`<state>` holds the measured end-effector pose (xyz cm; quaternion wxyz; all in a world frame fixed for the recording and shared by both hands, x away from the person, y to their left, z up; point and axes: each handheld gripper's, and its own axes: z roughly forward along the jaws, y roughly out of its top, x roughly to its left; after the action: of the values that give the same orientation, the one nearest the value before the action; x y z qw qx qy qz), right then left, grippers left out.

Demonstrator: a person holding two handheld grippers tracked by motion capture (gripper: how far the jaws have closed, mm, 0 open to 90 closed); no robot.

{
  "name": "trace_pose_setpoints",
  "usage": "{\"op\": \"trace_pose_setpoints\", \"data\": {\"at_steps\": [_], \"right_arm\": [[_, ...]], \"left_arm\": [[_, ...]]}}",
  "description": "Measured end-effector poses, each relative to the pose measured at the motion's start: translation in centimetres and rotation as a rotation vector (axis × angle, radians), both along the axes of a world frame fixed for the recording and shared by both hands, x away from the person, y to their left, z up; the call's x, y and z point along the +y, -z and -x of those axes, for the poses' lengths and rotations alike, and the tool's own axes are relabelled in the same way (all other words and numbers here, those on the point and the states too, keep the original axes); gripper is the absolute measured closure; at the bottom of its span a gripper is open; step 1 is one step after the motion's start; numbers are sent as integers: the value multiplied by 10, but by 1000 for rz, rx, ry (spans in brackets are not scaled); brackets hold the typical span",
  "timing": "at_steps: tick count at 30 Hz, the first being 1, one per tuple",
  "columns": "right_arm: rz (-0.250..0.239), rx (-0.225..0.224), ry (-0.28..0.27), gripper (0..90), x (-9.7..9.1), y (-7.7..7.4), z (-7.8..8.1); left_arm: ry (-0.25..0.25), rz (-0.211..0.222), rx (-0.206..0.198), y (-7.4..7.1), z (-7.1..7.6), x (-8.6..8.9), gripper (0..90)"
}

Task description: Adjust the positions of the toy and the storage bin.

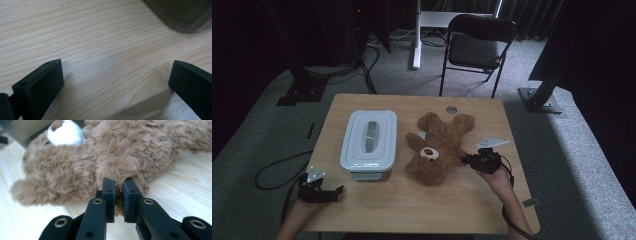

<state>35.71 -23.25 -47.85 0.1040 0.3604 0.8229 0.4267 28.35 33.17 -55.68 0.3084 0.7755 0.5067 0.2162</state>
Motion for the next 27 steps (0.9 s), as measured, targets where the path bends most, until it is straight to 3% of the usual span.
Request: {"op": "trace_pose_setpoints", "data": {"at_steps": [3,4,8,11,14,17,20,22,23,25,27], "right_arm": [[-18,-2,-23,825,2,1,9],[-22,-4,-48,825,8,4,22],[-3,-27,-74,824,16,4,40],[-23,-21,-101,824,21,3,53],[-62,0,-132,825,24,5,64],[-139,49,-190,825,27,12,73],[-138,52,-206,824,29,13,78],[-110,18,-160,781,27,8,80],[-120,10,-141,732,24,5,79],[-174,7,-115,530,16,-1,73],[-199,-17,-84,484,10,-9,68]], "left_arm": [[0,0,0,0,0,0,6],[0,0,0,0,0,0,6],[0,0,1,0,0,0,6],[1,-1,0,0,0,0,6],[2,-2,0,0,0,0,6],[1,-2,0,0,0,0,6],[1,-1,0,0,0,0,6],[1,-3,-2,0,0,0,6],[1,-2,-2,0,0,0,6],[1,-2,-2,0,0,0,6],[1,-2,-2,0,0,0,6]]}}
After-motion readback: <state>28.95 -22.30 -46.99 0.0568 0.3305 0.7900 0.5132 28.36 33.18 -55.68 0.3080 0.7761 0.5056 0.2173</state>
